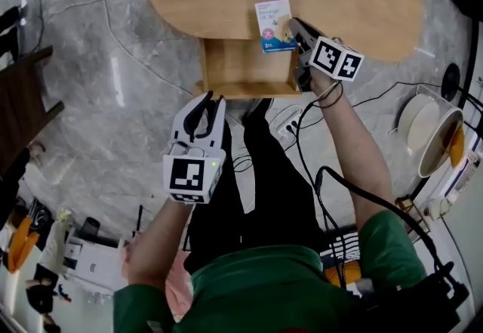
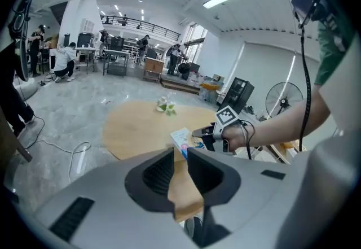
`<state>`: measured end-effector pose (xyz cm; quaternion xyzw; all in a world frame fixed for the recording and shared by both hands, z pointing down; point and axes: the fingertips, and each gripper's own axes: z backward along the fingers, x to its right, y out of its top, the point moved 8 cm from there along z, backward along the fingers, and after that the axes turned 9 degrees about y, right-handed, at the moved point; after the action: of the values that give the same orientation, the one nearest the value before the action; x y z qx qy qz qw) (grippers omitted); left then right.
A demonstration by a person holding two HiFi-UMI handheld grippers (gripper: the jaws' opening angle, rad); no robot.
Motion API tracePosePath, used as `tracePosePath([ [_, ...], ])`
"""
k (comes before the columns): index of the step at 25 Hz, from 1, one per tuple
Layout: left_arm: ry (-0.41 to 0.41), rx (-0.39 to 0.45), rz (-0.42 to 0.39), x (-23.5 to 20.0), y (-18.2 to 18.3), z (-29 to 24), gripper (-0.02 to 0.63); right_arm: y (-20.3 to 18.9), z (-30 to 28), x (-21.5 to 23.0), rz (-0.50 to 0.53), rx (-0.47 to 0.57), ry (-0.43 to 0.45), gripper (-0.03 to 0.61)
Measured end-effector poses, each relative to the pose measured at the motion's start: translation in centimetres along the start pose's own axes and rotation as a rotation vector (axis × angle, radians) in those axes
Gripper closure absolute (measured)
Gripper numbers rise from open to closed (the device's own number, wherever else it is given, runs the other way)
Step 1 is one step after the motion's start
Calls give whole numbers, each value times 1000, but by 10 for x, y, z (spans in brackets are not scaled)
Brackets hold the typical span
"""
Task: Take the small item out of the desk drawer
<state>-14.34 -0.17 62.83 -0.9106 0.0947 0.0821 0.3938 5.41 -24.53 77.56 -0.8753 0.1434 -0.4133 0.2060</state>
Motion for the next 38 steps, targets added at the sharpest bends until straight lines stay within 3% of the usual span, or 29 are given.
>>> tracePosePath([
  [13, 36, -25, 27, -9, -14, -11, 528, 56, -46, 38, -97, 185, 13, 548],
  [26, 47, -12, 31, -11, -12, -16, 528, 64, -74, 61, -157, 223, -1, 538],
  [29, 49, -12, 48, -14, -12, -18, 528, 63, -74, 63, -132, 228, -33, 517],
  [31, 47, -8, 53, -16, -10, -19, 528, 66, -68, 60, -103, 233, -47, 435],
  [32, 45, -2, 54, -16, -8, -19, 528, 70, -63, 57, -84, 233, -54, 425],
  [38, 36, 54, 12, -12, 28, -6, 528, 95, 1, 11, 58, 255, -83, 445],
])
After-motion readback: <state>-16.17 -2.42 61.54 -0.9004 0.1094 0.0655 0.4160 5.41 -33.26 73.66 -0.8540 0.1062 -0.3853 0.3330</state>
